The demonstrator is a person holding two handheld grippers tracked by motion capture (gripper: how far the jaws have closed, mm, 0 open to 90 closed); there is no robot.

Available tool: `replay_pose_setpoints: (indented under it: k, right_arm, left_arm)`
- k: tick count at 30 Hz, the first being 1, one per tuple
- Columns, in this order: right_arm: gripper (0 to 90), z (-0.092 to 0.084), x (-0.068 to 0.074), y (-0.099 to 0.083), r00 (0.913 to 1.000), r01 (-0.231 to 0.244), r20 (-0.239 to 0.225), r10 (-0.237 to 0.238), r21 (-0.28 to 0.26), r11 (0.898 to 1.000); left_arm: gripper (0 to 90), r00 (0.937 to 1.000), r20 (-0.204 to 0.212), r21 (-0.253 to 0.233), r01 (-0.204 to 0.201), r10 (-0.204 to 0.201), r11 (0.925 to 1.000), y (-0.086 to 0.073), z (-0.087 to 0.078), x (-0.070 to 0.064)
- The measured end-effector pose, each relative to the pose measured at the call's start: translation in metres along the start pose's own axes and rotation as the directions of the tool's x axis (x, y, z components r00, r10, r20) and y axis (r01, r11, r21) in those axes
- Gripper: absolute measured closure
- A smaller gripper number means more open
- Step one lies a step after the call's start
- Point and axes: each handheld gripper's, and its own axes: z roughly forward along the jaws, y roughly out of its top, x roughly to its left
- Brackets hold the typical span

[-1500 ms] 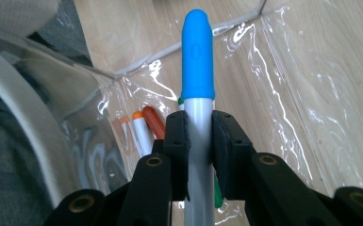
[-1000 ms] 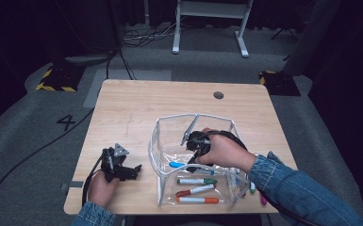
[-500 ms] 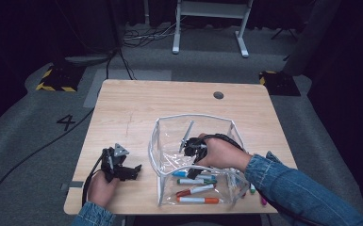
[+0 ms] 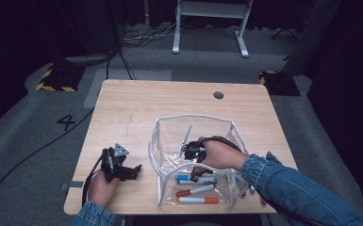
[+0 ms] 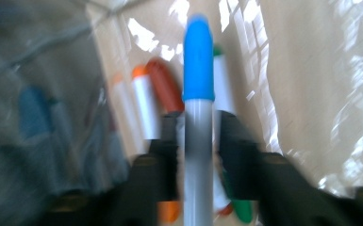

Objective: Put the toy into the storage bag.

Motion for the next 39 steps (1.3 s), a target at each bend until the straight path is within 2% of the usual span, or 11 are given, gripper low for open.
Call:
replay_pose_setpoints:
  k: [2, 3, 5, 7, 9, 11, 17, 22, 25, 30, 39]
  right_arm:
    - [50.6, -0.005, -0.002, 0.001, 0.9989, 0.026, 0.041, -0.023, -0.069, 0.997]
    - [49.5, -0.009, -0.002, 0.001, 0.9983, 0.014, 0.057, -0.009, -0.084, 0.996]
    - [46.9, -0.021, 0.0, 0.001, 0.9963, 0.006, 0.085, 0.008, -0.156, 0.988]
    - [46.2, -0.036, 0.003, 0.001, 0.9934, -0.01, 0.108, 0.037, -0.239, 0.971]
    - [46.4, -0.053, 0.006, -0.002, 0.9886, 0.005, 0.145, 0.041, -0.306, 0.952]
    - [47.0, -0.07, 0.011, -0.007, 0.9847, -0.004, 0.161, 0.068, -0.368, 0.93]
    - [47.6, -0.117, 0.023, -0.036, 0.9699, -0.007, 0.209, 0.125, -0.491, 0.871]
    - [48.7, -0.145, 0.026, -0.073, 0.9523, -0.046, 0.227, 0.204, -0.555, 0.831]
    - [48.8, -0.158, 0.024, -0.097, 0.9379, -0.075, 0.232, 0.258, -0.59, 0.804]
    - [48.4, -0.169, 0.018, -0.137, 0.9052, -0.135, 0.238, 0.352, -0.624, 0.77]
    - [48.2, -0.164, 0.004, -0.202, 0.8343, -0.259, 0.226, 0.503, -0.645, 0.719]
  left_arm:
    - [0.0, 1.0, 0.0, 0.0, 0.0, 0.0, 1.0, 0.0, 0.0, 0.0]
    - [0.0, 1.0, 0.0, 0.0, 0.0, 0.0, 1.0, 0.0, 0.0, 0.0]
    - [0.0, 1.0, -0.001, 0.0, 0.0, 0.0, 1.0, 0.0, 0.0, 0.0]
    - [0.0, 1.0, -0.001, 0.0, 0.0, 0.0, 1.0, 0.0, 0.0, 0.0]
    - [0.0, 1.0, -0.001, 0.0, 0.0, 0.0, 1.0, 0.0, 0.0, 0.0]
    - [0.0, 1.0, -0.001, 0.0, 0.0, 0.0, 1.0, 0.0, 0.0, 0.0]
    - [0.0, 1.0, -0.001, 0.0, 0.0, 0.0, 1.0, 0.0, 0.0, 0.0]
    - [0.0, 1.0, -0.001, 0.0, 0.0, 0.0, 1.0, 0.0, 0.0, 0.0]
    - [0.0, 1.0, -0.001, 0.0, 0.0, 0.0, 1.0, 0.0, 0.0, 0.0]
    - [0.0, 1.0, -0.001, 0.0, 0.0, 0.0, 1.0, 0.0, 0.0, 0.0]
    - [0.0, 1.0, -0.001, 0.0, 0.0, 0.0, 1.0, 0.0, 0.0, 0.0]
